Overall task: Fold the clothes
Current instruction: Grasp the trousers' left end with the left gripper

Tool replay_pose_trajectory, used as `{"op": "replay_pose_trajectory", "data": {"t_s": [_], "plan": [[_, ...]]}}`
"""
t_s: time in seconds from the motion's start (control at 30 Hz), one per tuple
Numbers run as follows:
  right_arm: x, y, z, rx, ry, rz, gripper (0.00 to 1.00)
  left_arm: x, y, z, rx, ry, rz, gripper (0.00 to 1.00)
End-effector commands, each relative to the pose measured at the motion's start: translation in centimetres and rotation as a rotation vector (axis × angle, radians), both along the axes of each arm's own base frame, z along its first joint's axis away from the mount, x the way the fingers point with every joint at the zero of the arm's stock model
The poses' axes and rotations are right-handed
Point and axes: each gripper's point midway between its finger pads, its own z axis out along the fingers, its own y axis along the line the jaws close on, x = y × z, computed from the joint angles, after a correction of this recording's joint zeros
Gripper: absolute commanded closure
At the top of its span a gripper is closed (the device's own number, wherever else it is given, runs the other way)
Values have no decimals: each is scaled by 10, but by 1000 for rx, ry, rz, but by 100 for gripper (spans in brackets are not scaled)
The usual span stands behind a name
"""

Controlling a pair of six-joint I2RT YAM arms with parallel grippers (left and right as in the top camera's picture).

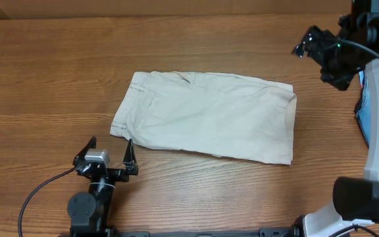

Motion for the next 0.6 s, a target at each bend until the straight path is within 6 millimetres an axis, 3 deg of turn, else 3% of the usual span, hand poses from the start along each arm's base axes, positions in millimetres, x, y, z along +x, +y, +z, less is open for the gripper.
{"op": "replay_pose_trajectory", "data": {"t_s": [0.0, 0.1, 0.17, 0.3, 0.47, 0.57], "plan": [[-18, -6, 24, -37, -38, -32, 0, -1, -9, 10, -53, -40, -54, 0], [-32, -13, 27, -78, -14, -55, 0, -12, -46, 36, -52, -138, -283, 0], [-37, -16, 28, -93, -5, -70, 0, -19, -56, 48, -65, -156, -347, 0], [-41, -16, 27, -95, 9, -70, 0, -24, -54, 70, -66, -109, -333, 0], [-41, -16, 27, -95, 7, -70, 0, -24, -44, 94, -71, 75, -259, 0], [-41, -16, 27, -95, 7, -69, 0, -24, -59, 105, -59, 173, -359, 0]]}}
